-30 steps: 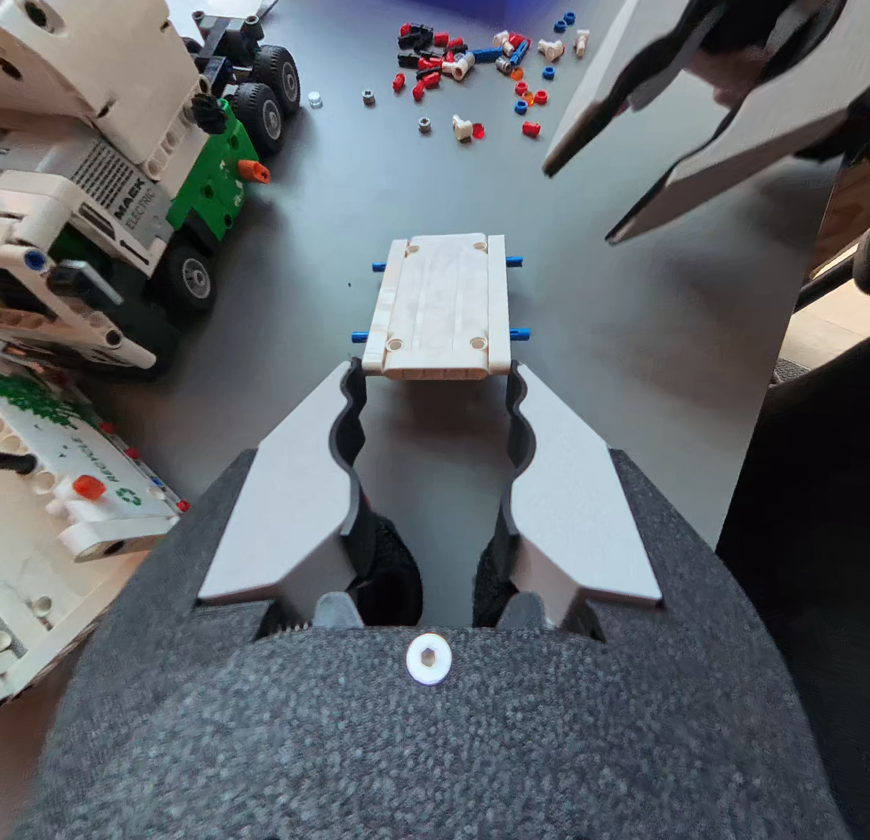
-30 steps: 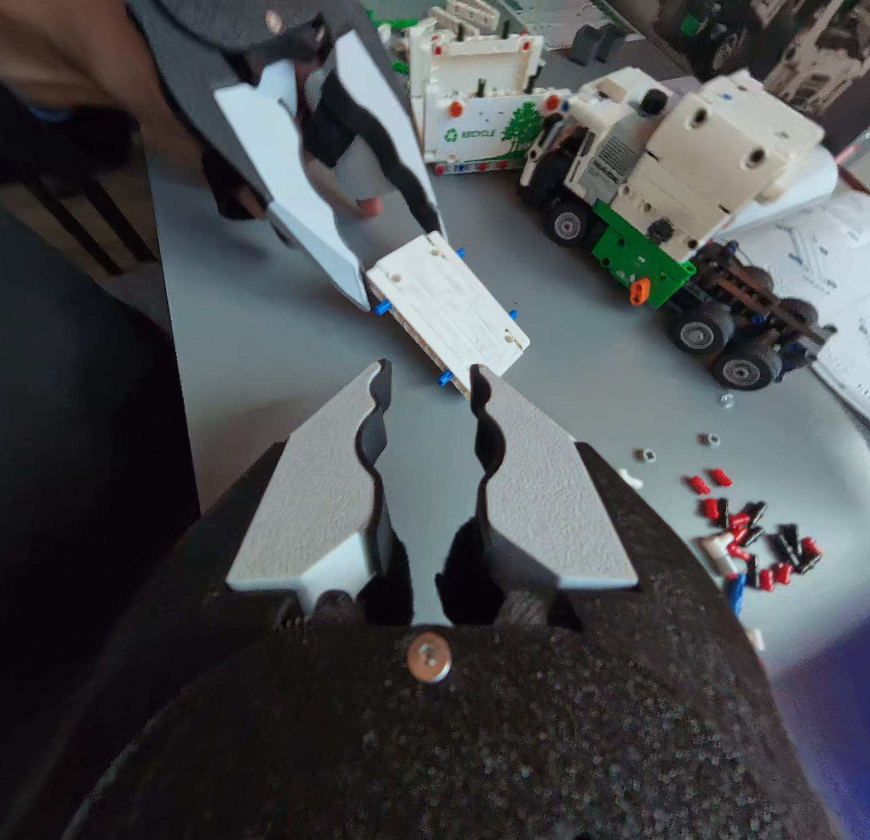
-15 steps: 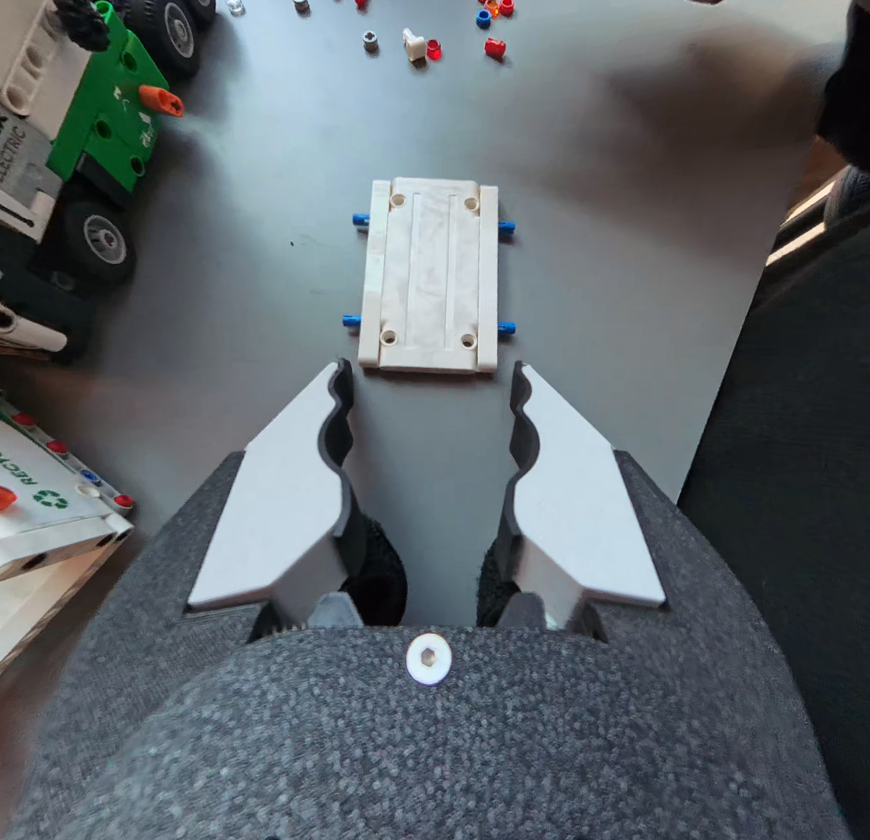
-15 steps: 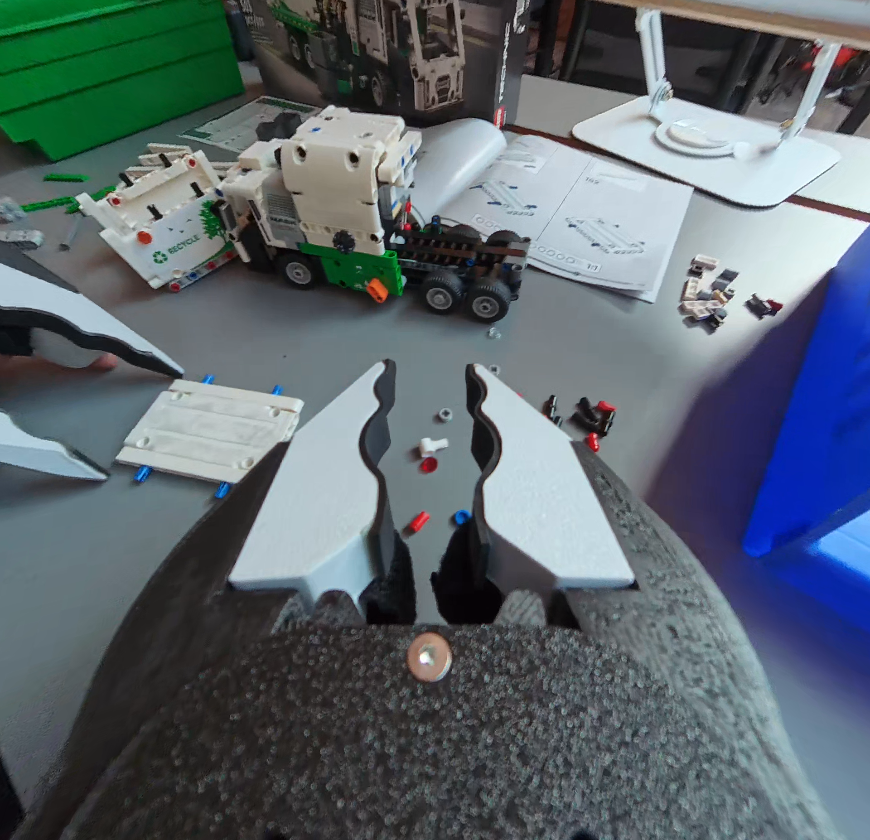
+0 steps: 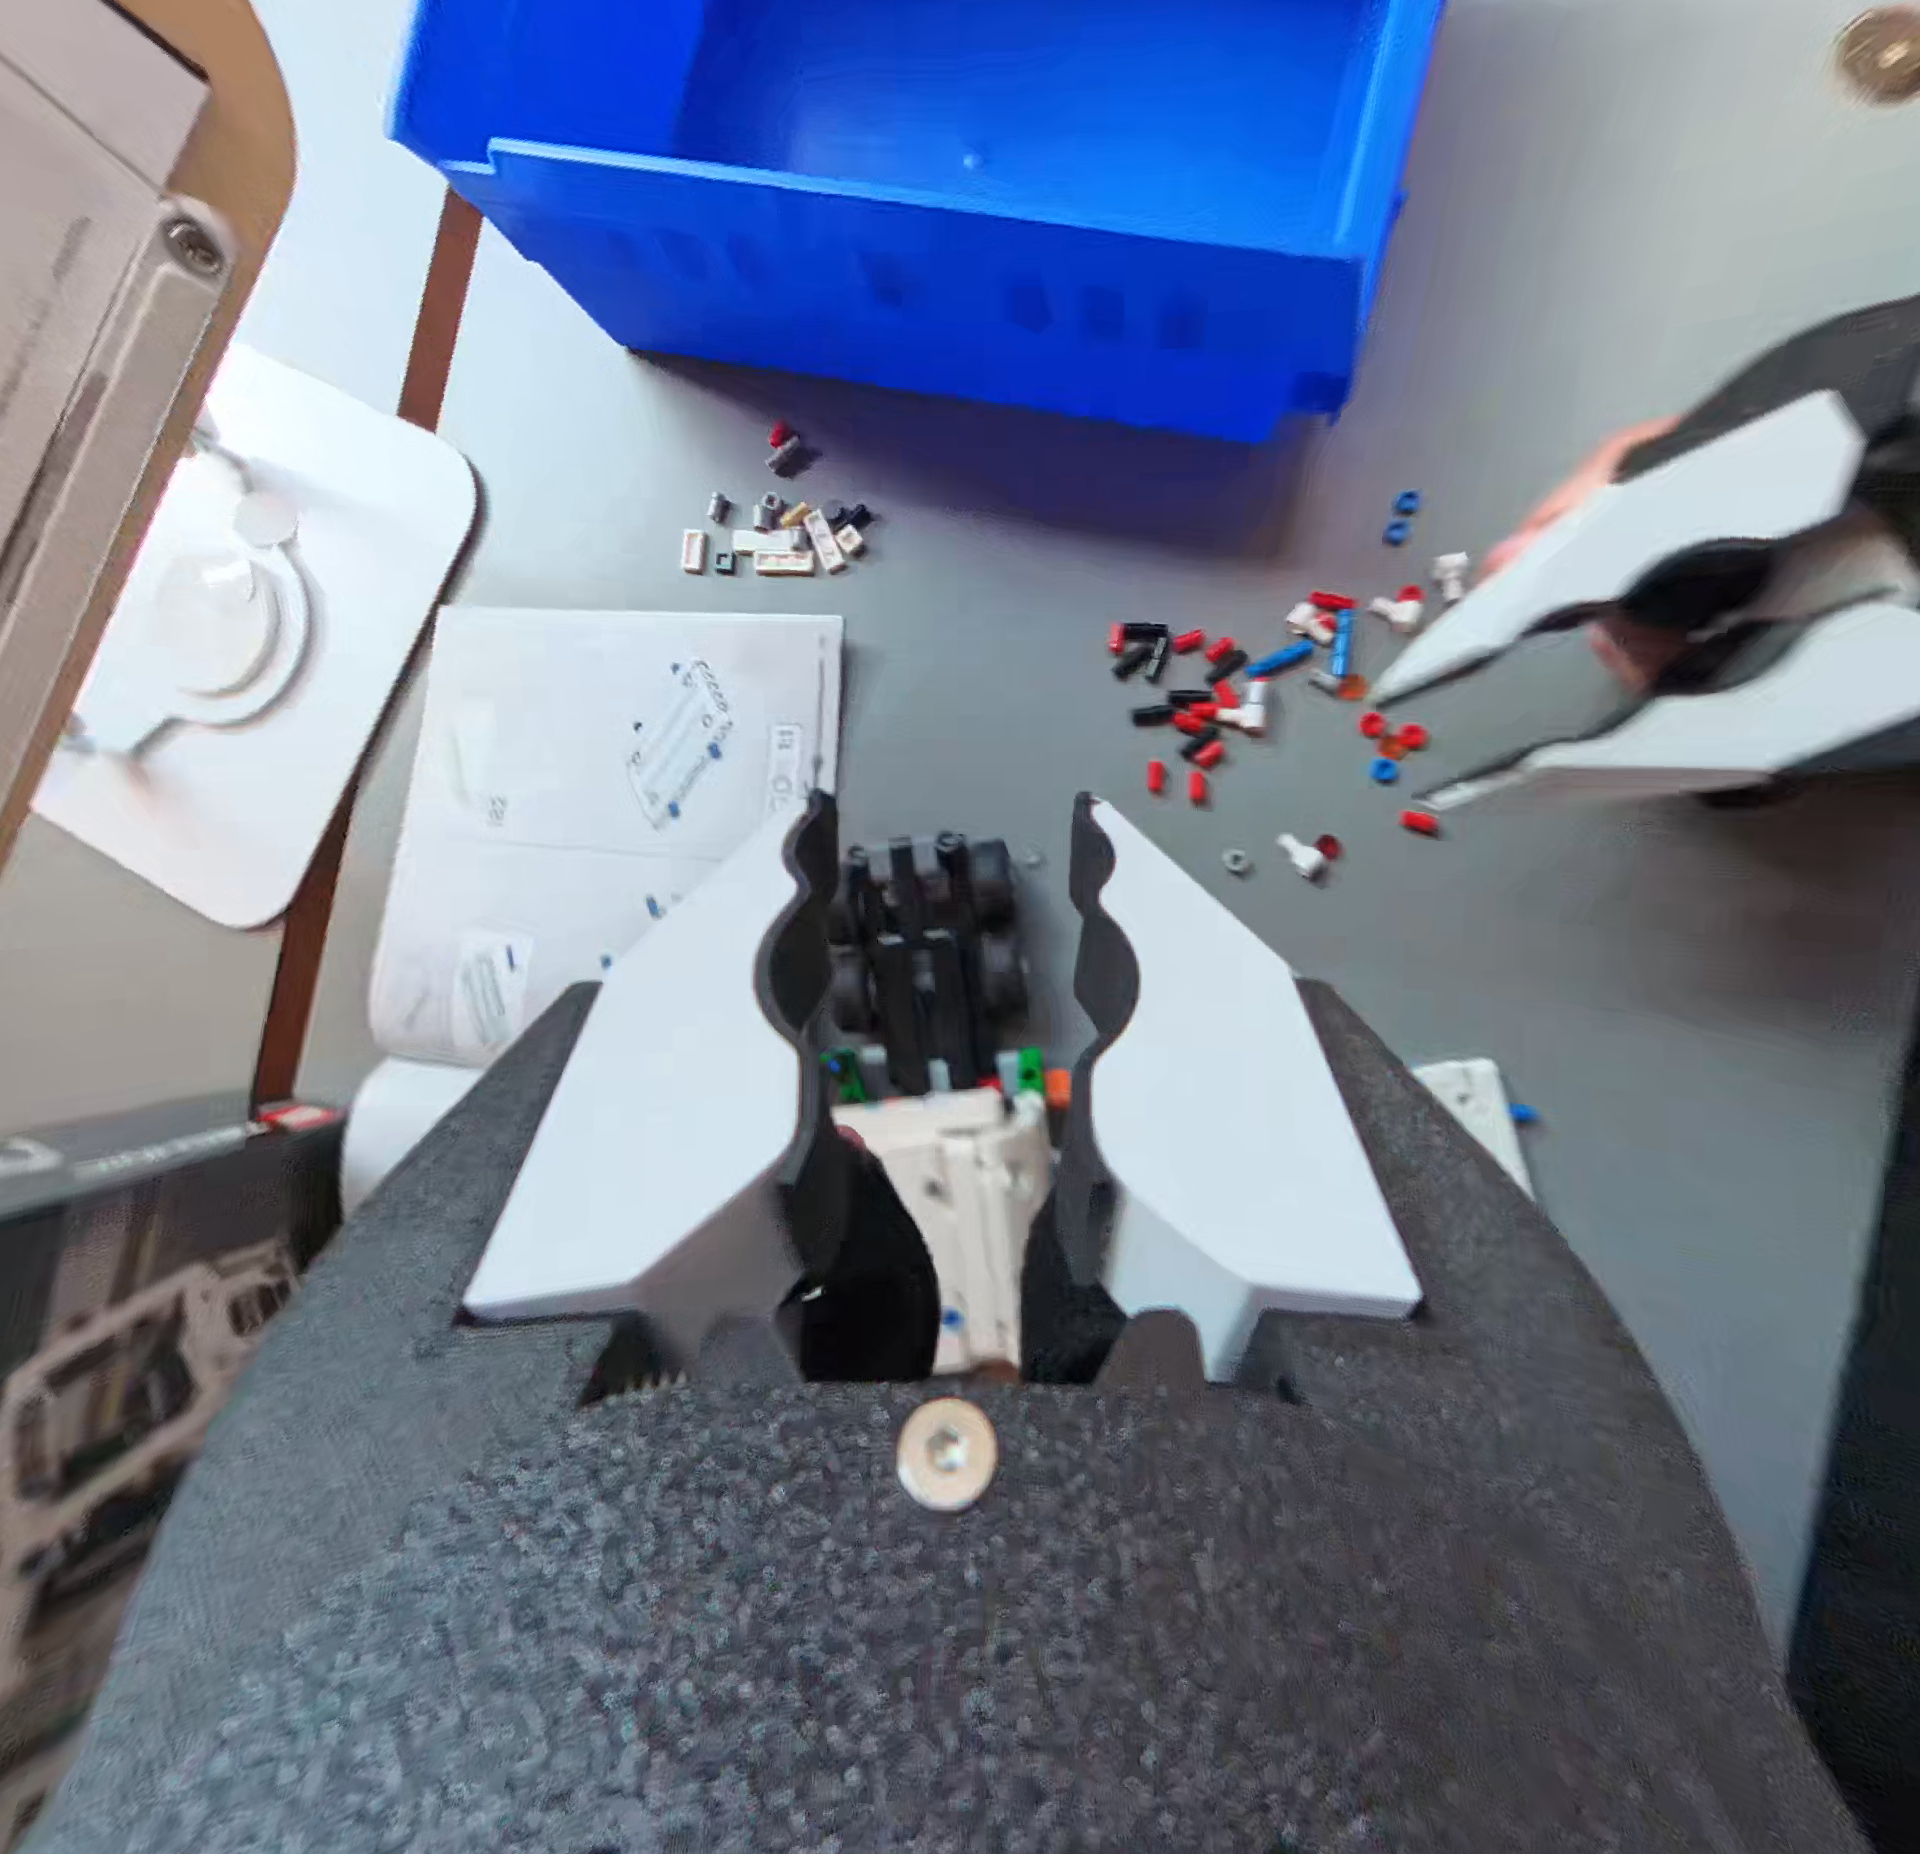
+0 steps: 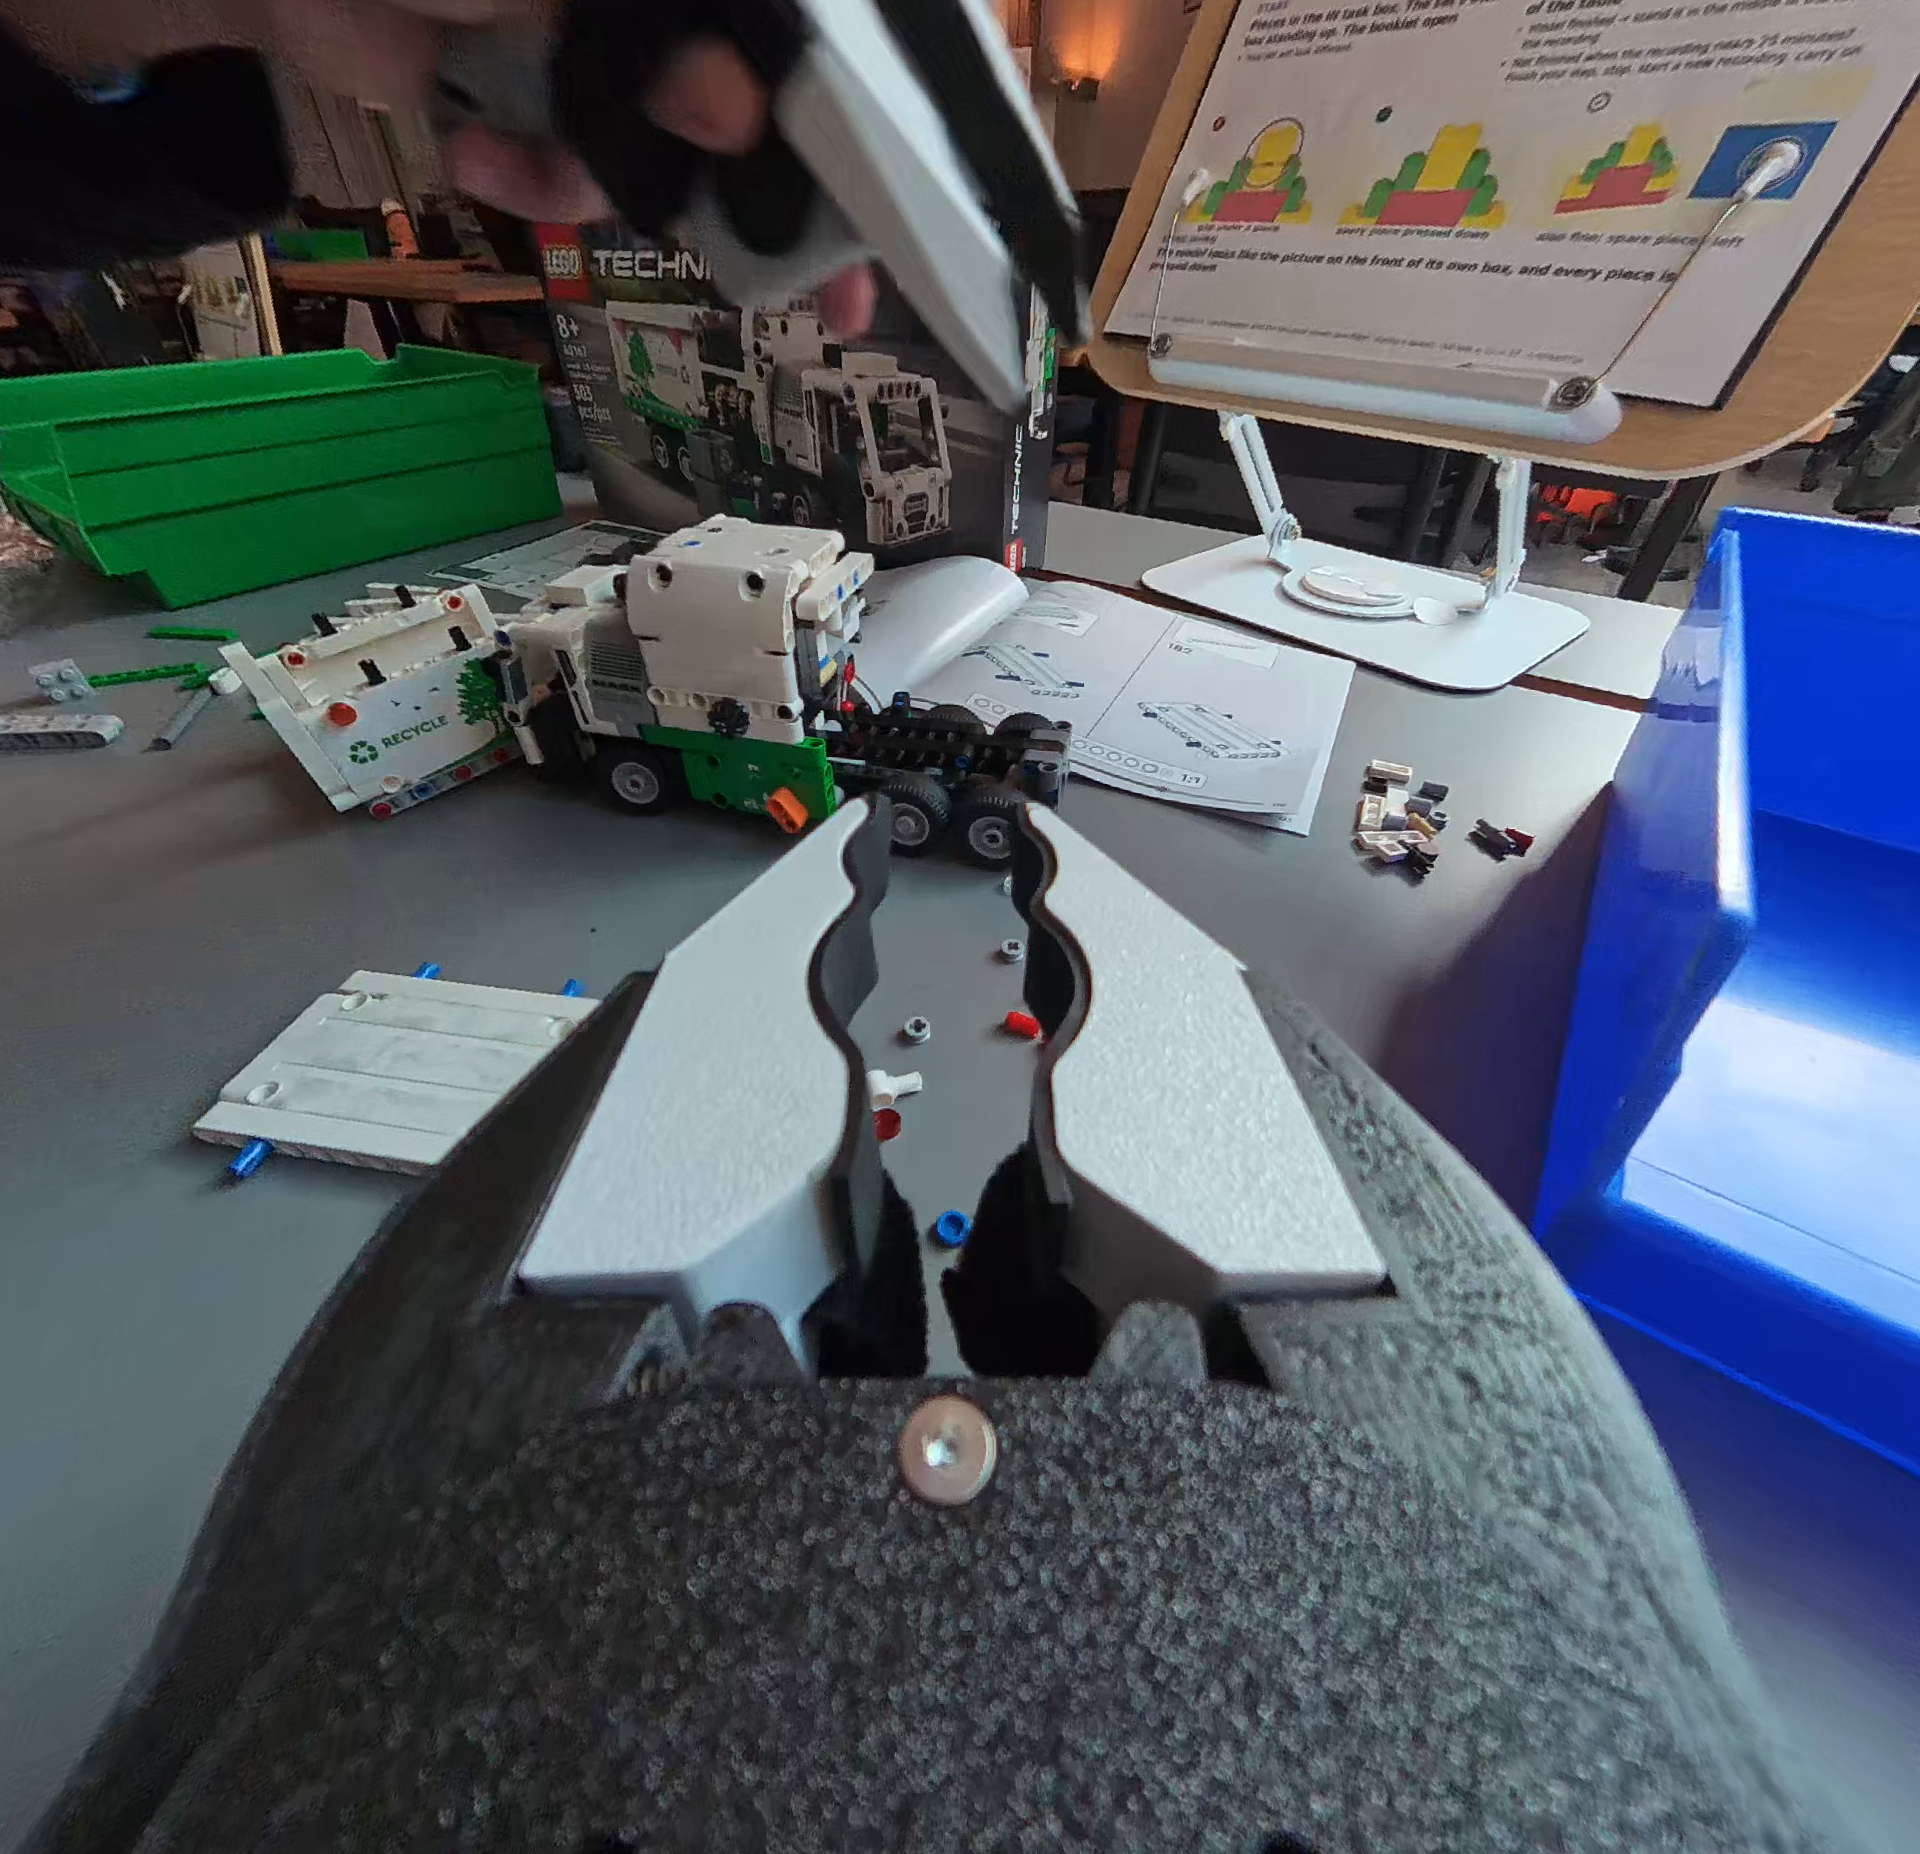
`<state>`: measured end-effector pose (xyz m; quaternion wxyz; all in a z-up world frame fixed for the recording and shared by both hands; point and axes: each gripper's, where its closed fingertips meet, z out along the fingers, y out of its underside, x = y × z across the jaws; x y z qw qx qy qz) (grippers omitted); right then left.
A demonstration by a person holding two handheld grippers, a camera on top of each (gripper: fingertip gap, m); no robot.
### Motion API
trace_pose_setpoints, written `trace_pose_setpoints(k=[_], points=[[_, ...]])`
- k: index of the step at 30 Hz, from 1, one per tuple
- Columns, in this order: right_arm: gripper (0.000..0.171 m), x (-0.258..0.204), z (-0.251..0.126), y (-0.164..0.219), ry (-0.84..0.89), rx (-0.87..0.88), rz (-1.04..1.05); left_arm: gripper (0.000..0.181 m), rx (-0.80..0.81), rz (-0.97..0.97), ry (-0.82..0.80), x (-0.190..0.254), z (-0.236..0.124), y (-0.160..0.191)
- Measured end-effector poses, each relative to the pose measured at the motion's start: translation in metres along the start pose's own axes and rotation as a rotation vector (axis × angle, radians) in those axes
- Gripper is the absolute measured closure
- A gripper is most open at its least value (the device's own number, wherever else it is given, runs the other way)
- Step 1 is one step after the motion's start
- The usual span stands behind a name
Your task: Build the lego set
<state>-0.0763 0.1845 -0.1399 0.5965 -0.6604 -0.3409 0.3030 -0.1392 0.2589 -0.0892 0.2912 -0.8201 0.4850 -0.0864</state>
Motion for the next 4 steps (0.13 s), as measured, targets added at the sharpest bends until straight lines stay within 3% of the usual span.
trace_pose_setpoints(k=[2,4], points=[[0.151,-0.003,0.000,-0.001,-0.003,0.007,-0.017,0.140,-0.103,0.054,0.033,-0.021,0.046,-0.003],[0.151,-0.003,0.001,0.001,-0.009,-0.007,-0.015,0.126,-0.202,0.055,0.059,-0.039,0.090,0.004]])
